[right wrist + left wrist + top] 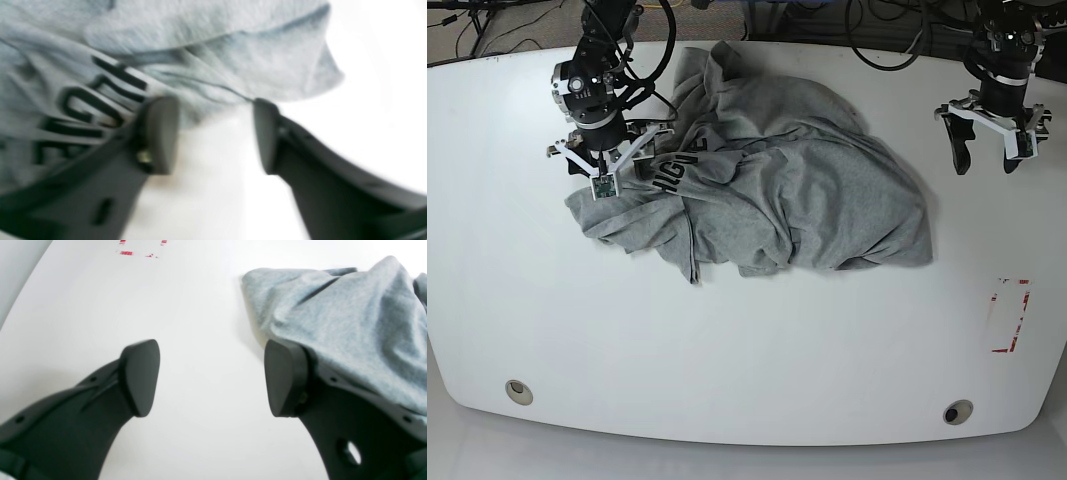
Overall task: Layout the t-shirt on the table in an organized manner, then fold the t-shirt properly
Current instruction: 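Lower the right gripper onto the shirt near the HUGO print and grasp it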
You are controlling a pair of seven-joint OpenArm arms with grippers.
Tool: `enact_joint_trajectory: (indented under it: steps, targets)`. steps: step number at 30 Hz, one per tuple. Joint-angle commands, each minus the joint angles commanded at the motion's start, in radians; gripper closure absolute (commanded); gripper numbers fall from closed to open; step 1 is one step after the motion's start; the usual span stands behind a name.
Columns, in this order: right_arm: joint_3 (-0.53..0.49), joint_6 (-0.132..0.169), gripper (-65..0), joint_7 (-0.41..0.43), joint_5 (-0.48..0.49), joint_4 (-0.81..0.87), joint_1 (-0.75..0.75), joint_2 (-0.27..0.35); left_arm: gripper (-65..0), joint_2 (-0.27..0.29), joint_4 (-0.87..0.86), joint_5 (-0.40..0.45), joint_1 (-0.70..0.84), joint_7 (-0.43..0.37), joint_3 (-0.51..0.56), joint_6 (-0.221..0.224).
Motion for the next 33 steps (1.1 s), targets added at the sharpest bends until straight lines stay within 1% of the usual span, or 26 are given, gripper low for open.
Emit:
enact_joint_trajectory:
  steps: [3,4,7,9,12,16,22,30,33]
  targets:
    - [0.002,0.011,-59.5,-0.002,0.034,-0.006,0.015,0.015,-46.5,0.0,0.0,0.0,-0.006,0.0,0.015,0.0]
    - [0.002,0.008,-60.6,-0.002,0.038,-0.011,0.02,0.017,-46.5,0.0,0.0,0.0,-0.009,0.0,0.02,0.0]
    - [0.005,0.003,-58.2,0.005,0.052,-0.031,0.032,0.023,-46.5,0.0,0.0,0.002,-0.014,0.0,0.026,0.0]
    - [0.018,0.011,-53.3,0.005,0.054,-0.048,0.061,0.028,-46.5,0.0,0.0,0.002,-0.015,0.0,0.028,0.0]
    - [0.015,0.012,-50.3,0.005,0.055,-0.086,0.086,0.037,-46.5,0.0,0.0,0.002,-0.017,0.0,0.029,0.0]
    - [0.006,0.012,-50.1,0.005,0.055,-0.141,0.124,0.069,-46.5,0.0,0.0,0.002,-0.017,0.0,0.043,0.0]
    - [-0.063,0.012,-50.1,0.006,0.055,-0.215,0.16,0.115,-46.5,0.0,-0.002,0.002,-0.017,0.0,0.046,0.0]
    - [-0.068,0.011,-49.9,0.011,0.055,-0.325,0.216,0.121,-46.5,0.0,-0.002,0.002,-0.017,0.0,0.046,0.0]
    - [-0.069,0.011,-49.8,0.048,0.054,-0.333,0.219,0.118,-46.5,0.0,-0.002,0.002,-0.017,0.0,0.046,0.0]
